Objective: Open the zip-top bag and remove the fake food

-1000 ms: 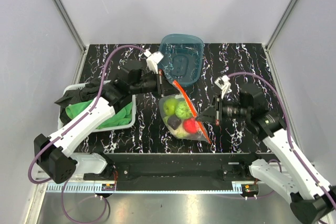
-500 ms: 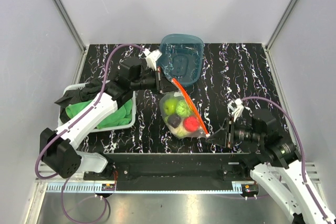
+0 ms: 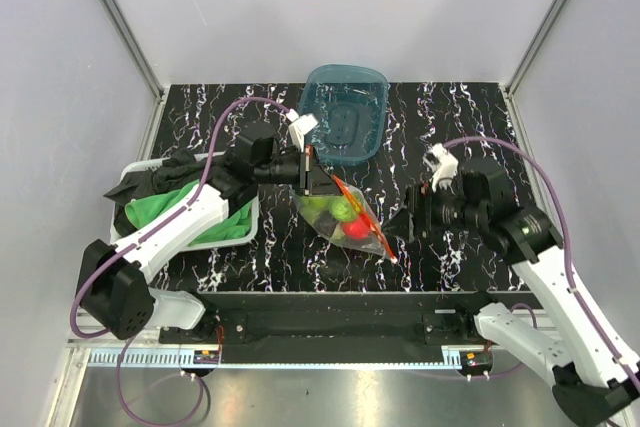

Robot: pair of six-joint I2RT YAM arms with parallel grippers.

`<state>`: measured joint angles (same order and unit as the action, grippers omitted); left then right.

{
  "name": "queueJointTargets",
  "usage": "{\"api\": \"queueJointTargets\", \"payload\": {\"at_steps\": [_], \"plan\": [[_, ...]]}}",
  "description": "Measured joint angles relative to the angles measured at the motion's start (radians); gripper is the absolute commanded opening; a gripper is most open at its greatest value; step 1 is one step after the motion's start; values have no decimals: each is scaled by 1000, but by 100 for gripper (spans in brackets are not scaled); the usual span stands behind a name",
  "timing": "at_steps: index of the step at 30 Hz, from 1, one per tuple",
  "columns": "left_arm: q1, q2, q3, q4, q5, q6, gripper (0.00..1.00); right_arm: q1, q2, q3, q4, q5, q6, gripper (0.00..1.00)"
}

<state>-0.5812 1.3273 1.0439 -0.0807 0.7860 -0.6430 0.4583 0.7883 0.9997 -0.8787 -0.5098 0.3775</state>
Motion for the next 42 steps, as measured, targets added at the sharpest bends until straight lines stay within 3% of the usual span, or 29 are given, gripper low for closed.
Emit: {"api": "queueJointTargets", "payload": {"at_steps": [3, 6, 10, 42], "plan": [[0, -2, -15, 5, 22, 7, 0, 0, 84, 73, 14, 50, -82, 65], [0, -2, -16, 13, 33, 6, 0, 0, 156, 91, 33, 45, -129, 63], [-4, -2, -16, 28, 42, 6, 0, 0, 227, 64, 63, 10, -146, 62], [-16, 11, -15, 38, 48, -32, 0, 11, 267, -92, 270, -108, -158, 52]]}}
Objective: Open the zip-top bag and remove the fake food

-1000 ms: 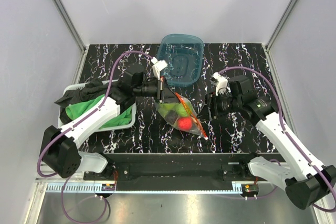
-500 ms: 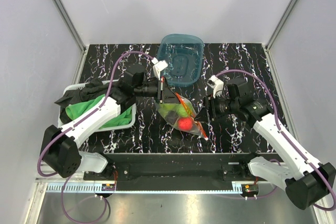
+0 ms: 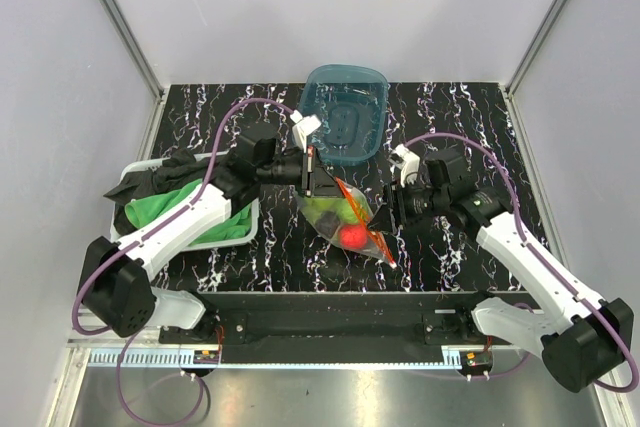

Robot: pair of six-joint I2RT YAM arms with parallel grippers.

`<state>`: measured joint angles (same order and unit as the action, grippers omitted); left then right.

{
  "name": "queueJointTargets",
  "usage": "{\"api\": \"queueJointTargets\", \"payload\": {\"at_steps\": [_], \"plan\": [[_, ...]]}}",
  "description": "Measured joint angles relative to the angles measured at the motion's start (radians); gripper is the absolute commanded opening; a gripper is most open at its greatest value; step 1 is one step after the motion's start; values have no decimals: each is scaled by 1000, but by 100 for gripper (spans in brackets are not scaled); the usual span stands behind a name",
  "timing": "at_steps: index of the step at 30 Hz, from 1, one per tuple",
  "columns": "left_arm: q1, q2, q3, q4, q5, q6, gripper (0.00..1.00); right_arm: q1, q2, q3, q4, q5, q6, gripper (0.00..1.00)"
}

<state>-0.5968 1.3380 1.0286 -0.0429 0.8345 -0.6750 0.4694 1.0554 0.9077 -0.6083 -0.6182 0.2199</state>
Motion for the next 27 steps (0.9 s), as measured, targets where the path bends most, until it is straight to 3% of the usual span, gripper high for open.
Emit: {"api": "queueJointTargets", "payload": {"at_steps": [7, 8, 10, 13, 16, 18, 23, 27], "plan": [[-1, 10, 7, 11, 0, -17, 0, 9, 3, -39, 55, 31, 4, 30], [-1, 14, 11, 11, 0, -20, 0, 11, 3, -45, 64, 35, 4, 18], [-1, 22, 20, 11, -2, -28, 2, 14, 3, -50, 71, 43, 11, 3], [-1, 26, 36, -21, -15, -21, 34, 15, 0, -48, 77, 50, 20, 0], [-3, 22, 72, -87, -58, 18, 80, 15, -1, -29, 68, 50, 49, 0], [-6, 3, 87, -142, -117, 56, 91, 15, -1, -1, 63, 47, 79, 0], [-66, -111, 91, -258, -347, 90, 92, 15, 1, 61, 64, 33, 135, 0], [-174, -219, 90, -295, -578, 56, 83, 16, 17, 101, 61, 32, 166, 0]]}}
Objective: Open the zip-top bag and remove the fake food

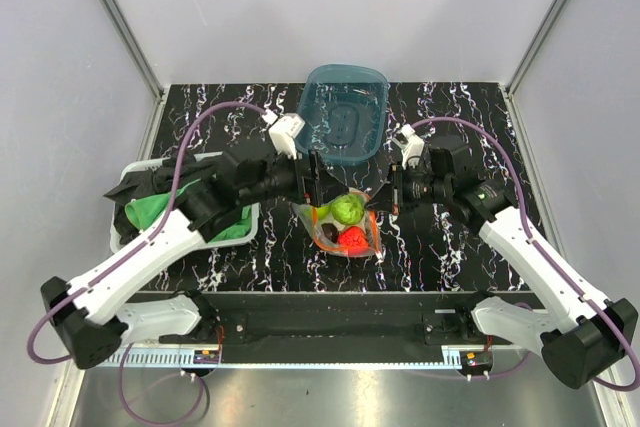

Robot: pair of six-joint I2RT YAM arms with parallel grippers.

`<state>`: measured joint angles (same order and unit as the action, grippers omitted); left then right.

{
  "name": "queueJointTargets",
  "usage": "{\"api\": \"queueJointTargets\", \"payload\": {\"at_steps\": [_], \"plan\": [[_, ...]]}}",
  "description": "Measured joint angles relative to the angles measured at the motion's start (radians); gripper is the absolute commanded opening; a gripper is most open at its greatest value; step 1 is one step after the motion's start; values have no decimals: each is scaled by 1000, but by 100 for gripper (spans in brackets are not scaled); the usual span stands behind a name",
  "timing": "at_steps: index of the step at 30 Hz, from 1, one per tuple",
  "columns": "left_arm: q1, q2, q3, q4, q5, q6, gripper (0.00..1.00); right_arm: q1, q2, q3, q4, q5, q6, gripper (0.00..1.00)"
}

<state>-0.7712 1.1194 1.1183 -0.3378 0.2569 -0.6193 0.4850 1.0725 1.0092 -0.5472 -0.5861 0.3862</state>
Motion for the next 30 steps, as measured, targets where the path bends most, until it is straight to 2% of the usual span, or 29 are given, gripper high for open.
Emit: {"api": "queueJointTargets", "payload": {"at_steps": [5, 9, 13, 17, 23, 30], "plan": [[-141, -41, 2, -82, -242, -57, 87, 0, 2, 1, -5, -2, 43, 0], [-195, -38, 7, -232, -395, -100, 89, 0, 2, 2, -6, -11, 72, 0], [-226, -56, 31, -351, -483, -151, 88, 0, 2, 10, -23, -21, 89, 0], [-230, -145, 18, -413, -522, -235, 85, 0, 2, 20, -26, -26, 105, 0], [-230, -290, -114, -427, -511, -406, 82, 0, 9, 33, -33, -28, 124, 0], [-232, -182, -188, -326, -426, -486, 74, 0, 24, 36, -33, -33, 166, 0]]}}
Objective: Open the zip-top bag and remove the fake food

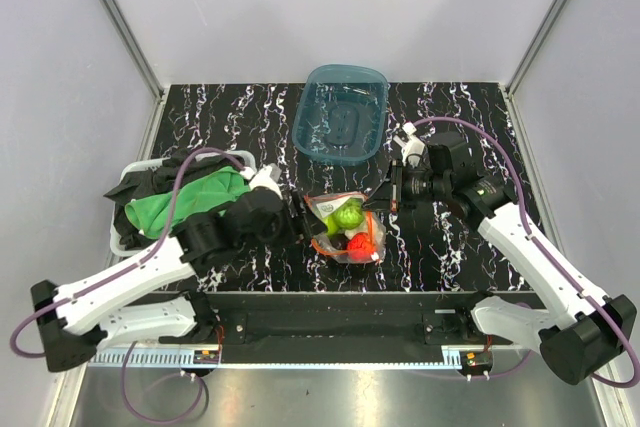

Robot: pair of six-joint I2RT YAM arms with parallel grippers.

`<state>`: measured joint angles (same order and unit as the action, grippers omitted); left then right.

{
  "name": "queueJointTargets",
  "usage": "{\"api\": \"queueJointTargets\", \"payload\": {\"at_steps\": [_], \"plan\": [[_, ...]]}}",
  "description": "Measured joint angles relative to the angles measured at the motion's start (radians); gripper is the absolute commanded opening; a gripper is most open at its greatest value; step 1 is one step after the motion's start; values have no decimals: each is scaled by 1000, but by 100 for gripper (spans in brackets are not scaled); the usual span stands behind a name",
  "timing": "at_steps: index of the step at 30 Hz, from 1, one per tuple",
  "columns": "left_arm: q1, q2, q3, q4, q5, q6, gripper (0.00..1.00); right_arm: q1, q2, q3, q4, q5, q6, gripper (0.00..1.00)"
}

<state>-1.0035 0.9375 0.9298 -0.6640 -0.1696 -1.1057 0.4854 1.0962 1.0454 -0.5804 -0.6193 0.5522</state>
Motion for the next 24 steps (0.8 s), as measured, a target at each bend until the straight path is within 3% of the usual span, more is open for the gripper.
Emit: {"api": "queueJointTargets", "payload": {"at_steps": [3, 7, 10, 11, 12, 17, 24], "plan": [[-6, 55, -6, 50, 21, -30, 67, 0, 0, 2, 0, -2, 11, 0], [-11, 84, -48, 124, 44, -74, 51, 0, -1, 3, 0, -3, 27, 0], [-13, 90, -84, 147, 51, -97, 28, 0, -5, 3, -1, -3, 35, 0], [-13, 92, -91, 152, 53, -97, 10, 0, -6, 3, -1, -3, 37, 0], [-13, 92, -96, 153, 54, -95, 0, 0, -8, 3, -2, -3, 37, 0], [-13, 92, -72, 138, 54, -24, 0, 0, -9, 3, -31, -1, 31, 0], [-12, 106, 133, 62, 54, 135, 0, 0, 24, 34, -85, -2, 2, 2]]}}
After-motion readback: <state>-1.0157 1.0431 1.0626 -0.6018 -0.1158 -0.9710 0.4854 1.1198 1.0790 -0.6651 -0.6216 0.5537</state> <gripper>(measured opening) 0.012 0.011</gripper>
